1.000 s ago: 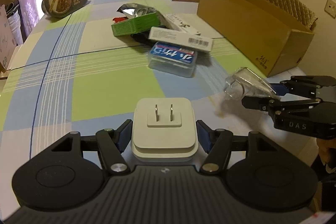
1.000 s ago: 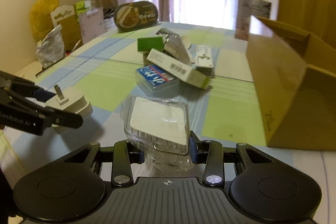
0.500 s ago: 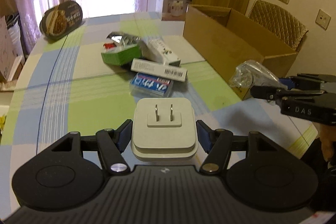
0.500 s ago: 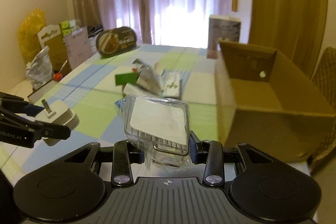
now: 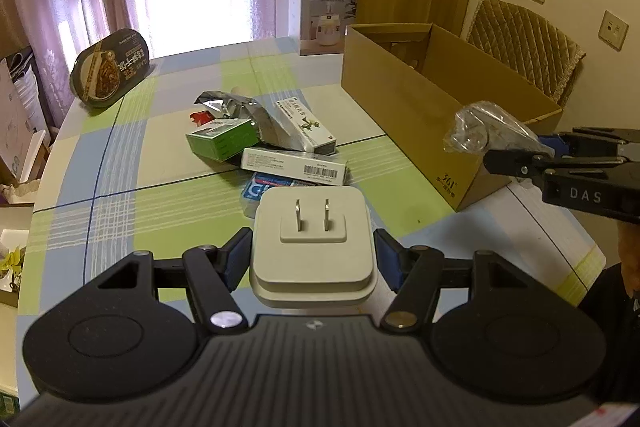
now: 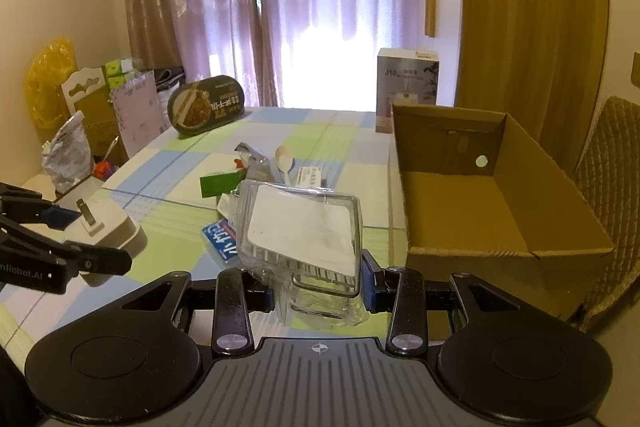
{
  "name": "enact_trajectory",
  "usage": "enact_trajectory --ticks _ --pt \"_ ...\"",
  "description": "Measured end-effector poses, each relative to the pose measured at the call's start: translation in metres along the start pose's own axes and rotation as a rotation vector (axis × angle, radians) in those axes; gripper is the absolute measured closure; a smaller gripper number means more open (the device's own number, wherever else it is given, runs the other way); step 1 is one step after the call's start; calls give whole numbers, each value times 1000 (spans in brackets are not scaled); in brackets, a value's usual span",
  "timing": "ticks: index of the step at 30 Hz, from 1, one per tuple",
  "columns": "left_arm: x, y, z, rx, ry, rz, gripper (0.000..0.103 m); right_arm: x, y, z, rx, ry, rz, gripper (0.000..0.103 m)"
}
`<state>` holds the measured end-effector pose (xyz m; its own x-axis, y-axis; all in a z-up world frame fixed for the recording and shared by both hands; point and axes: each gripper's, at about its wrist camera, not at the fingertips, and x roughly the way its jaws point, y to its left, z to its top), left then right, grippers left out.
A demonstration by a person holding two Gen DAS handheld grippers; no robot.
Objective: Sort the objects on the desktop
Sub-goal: 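Lift the white plug adapter with the left tool while the right tool lifts the clear wrapped square, then carry both held items over the cardboard box and lower them inside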
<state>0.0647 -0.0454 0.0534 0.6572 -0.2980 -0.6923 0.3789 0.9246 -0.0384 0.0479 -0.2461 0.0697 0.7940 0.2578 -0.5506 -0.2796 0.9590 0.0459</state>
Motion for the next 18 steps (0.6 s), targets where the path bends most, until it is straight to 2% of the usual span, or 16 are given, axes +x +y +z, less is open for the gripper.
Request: enact_trajectory --ticks 8,14,18 --pt "11 -25 22 33 -12 -56 43 -12 -25 17 23 -44 -59 67" --pt "28 -59 57 90 -40 -125 43 -15 -71 33 75 -75 -152 67" --pt "46 -83 84 123 -56 -170 43 -5 -106 36 101 -48 -210 67"
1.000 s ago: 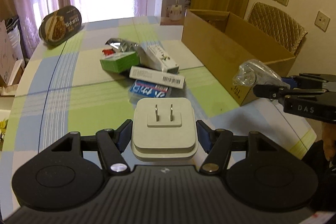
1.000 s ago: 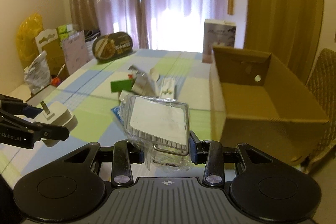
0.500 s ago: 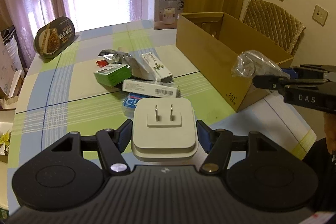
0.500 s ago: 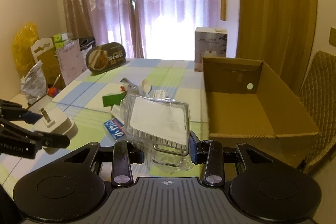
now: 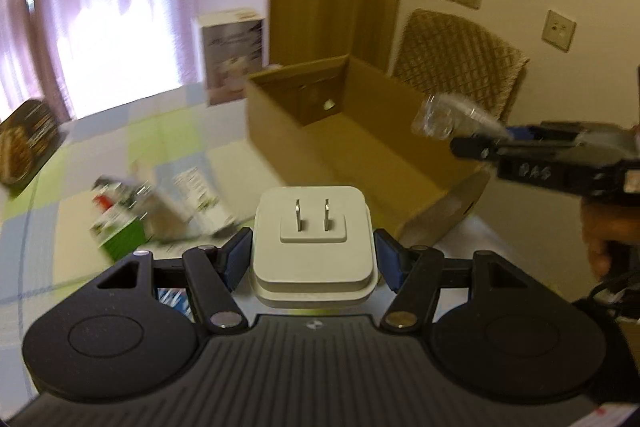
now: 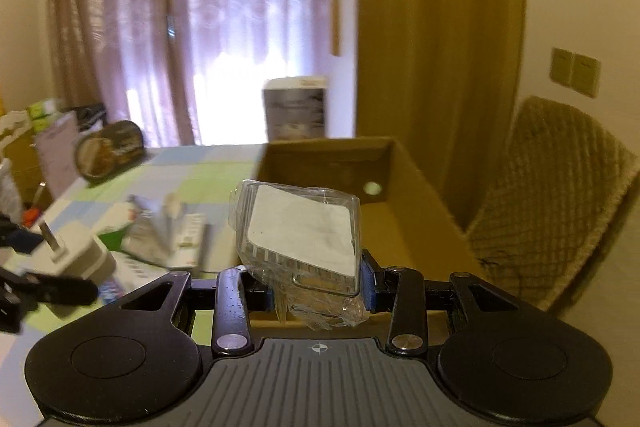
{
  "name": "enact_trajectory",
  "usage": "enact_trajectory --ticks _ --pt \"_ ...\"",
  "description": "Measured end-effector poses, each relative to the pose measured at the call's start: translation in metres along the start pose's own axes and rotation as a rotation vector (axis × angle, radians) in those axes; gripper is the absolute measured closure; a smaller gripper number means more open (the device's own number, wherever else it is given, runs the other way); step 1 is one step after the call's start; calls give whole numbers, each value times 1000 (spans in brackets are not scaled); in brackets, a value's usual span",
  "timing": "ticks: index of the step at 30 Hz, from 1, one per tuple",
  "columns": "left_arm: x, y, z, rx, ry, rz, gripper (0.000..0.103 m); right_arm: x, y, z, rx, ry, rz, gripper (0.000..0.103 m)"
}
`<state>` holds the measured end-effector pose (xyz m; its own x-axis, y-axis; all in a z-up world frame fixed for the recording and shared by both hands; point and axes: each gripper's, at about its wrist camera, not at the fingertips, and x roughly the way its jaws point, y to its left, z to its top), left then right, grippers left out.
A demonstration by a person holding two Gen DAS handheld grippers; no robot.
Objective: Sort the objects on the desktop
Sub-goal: 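Carry both held items over the cardboard box and lower them inside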
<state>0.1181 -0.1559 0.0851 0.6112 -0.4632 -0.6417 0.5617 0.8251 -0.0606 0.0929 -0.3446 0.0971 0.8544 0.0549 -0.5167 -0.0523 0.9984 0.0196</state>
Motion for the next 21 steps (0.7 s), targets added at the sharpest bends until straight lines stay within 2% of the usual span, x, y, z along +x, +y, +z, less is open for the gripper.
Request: enact_trajectory --ticks 10,21 --pt "64 -40 53 56 -4 -70 43 32 -55 3 28 53 -43 67" --pt "116 -58 62 88 34 -96 43 54 -76 -6 46 85 -49 67"
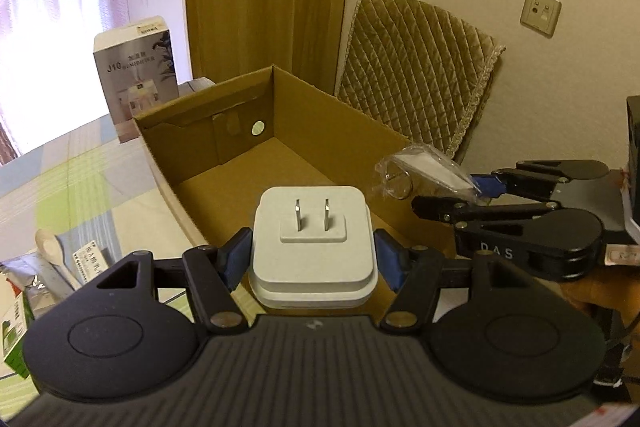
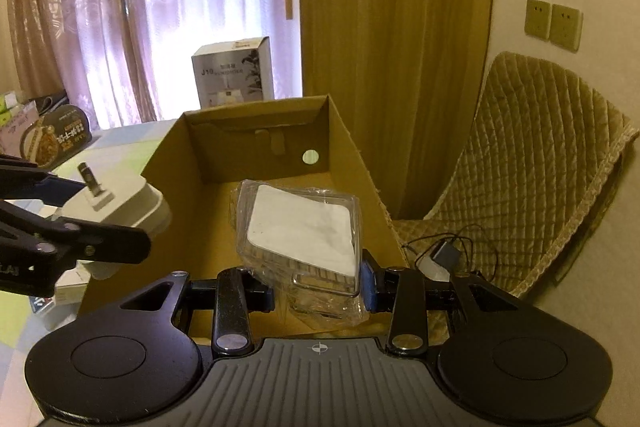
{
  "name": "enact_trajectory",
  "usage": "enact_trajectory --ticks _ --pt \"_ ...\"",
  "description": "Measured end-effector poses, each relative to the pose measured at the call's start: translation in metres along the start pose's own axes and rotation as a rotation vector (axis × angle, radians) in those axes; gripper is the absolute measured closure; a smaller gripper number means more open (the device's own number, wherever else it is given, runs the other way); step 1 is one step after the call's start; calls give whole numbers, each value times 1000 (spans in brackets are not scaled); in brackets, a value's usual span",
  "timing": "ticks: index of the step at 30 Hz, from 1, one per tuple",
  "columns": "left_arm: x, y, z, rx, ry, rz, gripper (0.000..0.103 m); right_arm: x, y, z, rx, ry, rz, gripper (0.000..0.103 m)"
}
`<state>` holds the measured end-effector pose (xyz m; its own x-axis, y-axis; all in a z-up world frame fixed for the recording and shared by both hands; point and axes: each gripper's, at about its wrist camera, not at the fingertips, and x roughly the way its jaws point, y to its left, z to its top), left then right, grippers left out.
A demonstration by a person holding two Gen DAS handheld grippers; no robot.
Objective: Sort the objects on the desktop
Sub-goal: 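Carry both held items over the cardboard box and lower them inside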
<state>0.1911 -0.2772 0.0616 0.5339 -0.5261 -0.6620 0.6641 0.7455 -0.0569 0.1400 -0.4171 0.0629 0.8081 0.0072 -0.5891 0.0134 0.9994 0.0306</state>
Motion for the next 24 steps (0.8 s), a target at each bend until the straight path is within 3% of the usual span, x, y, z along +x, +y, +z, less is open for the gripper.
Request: enact_trajectory --ticks 13,24 --pt "25 3 -7 -1 33 -10 43 14 -4 -3 5 20 8 67" --pt "20 3 -4 -3 8 -3 43 15 -2 -5 -1 24 13 67"
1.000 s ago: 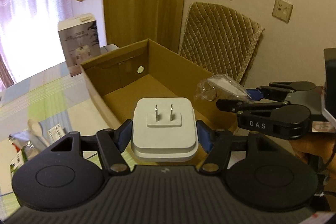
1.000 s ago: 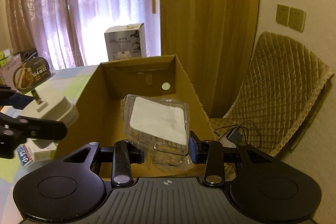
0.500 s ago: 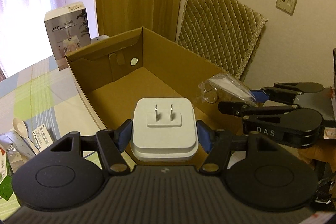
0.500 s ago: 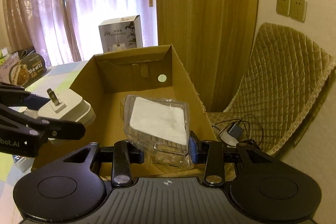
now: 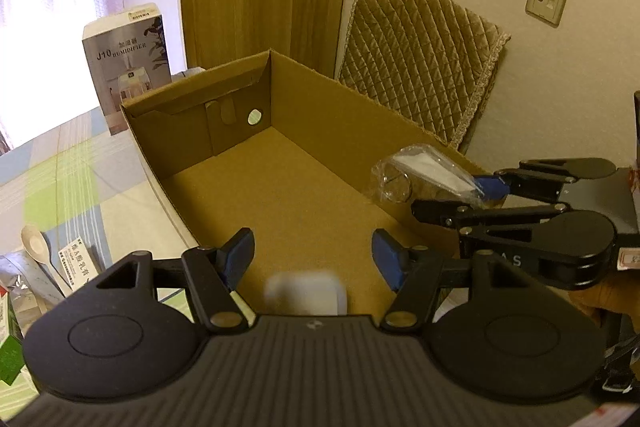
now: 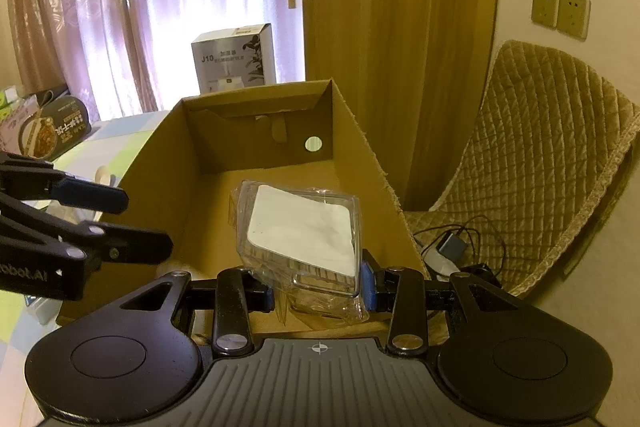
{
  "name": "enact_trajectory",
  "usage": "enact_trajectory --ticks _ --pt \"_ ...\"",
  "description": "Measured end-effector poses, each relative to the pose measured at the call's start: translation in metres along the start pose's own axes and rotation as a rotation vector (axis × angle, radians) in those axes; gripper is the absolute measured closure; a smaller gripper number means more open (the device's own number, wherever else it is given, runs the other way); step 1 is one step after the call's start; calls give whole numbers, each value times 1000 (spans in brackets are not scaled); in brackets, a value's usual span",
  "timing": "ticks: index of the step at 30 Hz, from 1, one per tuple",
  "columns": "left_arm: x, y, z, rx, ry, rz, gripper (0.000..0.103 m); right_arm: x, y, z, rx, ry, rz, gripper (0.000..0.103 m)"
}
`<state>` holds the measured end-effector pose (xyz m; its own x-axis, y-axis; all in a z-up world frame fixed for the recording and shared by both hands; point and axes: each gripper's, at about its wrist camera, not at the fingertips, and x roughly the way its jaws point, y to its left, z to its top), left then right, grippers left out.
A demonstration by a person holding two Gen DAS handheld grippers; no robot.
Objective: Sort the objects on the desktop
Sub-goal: 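Carry both held items over the cardboard box and lower them inside, then open both tools to release the plug adapter and wrapped square into the box, then withdraw both tools from the box back toward the remaining items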
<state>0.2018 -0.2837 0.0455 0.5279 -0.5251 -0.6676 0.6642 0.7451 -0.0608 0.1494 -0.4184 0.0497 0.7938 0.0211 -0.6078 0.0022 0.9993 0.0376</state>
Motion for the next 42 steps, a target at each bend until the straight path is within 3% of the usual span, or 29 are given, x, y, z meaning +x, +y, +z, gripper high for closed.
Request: enact_trajectory --ticks 9,15,17,19,29,42 --pt "-41 20 -12 -61 -51 46 34 -2 6 1 -8 -3 12 67" --pt "-57 32 -27 -107 -48 63 34 -1 18 2 -19 -1 25 67" --pt "-61 36 -31 -120 -49 65 34 -1 21 3 -28 -6 22 53" --pt "-65 38 -36 -132 -49 69 34 -4 23 3 -26 -24 21 45" --pt "-92 50 -69 -193 -38 109 32 -35 32 -1 -9 -69 15 42" --pt "-148 63 -121 -245 -29 181 30 -93 75 -19 1 -115 77 31"
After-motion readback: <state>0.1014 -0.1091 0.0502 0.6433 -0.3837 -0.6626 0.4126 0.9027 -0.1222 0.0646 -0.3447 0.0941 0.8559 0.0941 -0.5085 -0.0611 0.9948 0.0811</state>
